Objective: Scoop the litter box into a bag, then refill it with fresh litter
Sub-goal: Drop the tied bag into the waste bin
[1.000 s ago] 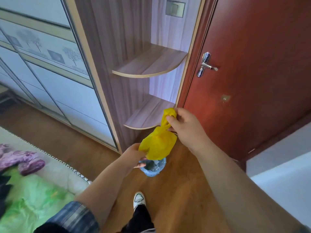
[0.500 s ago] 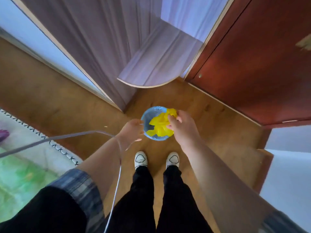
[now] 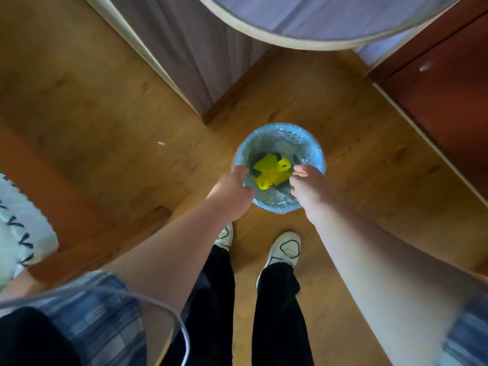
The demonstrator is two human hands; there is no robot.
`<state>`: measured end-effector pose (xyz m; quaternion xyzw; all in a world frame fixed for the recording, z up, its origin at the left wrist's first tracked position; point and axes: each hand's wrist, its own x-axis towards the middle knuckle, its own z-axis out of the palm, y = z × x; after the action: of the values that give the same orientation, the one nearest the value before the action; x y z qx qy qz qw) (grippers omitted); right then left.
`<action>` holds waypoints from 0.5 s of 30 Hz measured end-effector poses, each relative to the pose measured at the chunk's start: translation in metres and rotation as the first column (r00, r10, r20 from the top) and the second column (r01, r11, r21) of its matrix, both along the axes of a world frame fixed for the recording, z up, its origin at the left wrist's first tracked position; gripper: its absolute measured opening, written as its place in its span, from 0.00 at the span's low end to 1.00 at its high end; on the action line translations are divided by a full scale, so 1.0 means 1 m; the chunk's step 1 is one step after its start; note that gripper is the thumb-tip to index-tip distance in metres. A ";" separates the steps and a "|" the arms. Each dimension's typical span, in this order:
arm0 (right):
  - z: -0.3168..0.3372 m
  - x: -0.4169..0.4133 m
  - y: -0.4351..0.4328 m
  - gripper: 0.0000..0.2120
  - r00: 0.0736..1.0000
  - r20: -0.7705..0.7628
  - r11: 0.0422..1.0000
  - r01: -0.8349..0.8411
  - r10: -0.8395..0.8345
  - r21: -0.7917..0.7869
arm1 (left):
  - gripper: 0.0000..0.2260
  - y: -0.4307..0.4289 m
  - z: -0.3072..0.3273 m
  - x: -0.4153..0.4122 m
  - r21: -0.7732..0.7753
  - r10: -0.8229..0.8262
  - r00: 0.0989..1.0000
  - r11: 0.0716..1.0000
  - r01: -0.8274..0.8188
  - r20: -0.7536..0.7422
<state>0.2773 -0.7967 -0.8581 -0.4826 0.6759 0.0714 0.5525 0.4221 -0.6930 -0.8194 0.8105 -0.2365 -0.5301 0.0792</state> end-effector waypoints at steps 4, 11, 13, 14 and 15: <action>0.032 0.000 0.010 0.23 1.000 -0.007 1.000 -0.021 0.021 0.012 | 0.27 -0.004 0.014 -0.001 0.041 -0.239 0.967 0.971 0.237 0.086; 0.198 0.010 0.018 0.24 0.935 -0.126 0.920 -0.350 0.332 -0.175 | 0.25 0.000 0.149 0.024 0.022 -0.342 0.895 0.936 0.351 0.286; 0.259 0.016 0.019 0.24 0.892 -0.187 0.856 -0.450 0.413 -0.256 | 0.24 0.008 0.208 0.029 -0.039 -0.329 0.881 0.931 0.363 0.341; 0.288 0.018 0.020 0.24 0.877 -0.198 0.827 -0.479 0.437 -0.296 | 0.23 0.012 0.237 0.032 -0.072 -0.324 0.872 0.925 0.374 0.366; 0.318 0.021 0.021 0.24 0.864 -0.204 0.795 -0.503 0.460 -0.339 | 0.22 0.017 0.267 0.036 -0.107 -0.315 0.866 0.918 0.382 0.389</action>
<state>0.2981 -0.7753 -0.5402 -0.7317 0.5610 0.1036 0.3730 0.4583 -0.6758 -0.5525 0.8275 -0.4368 -0.3526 0.0097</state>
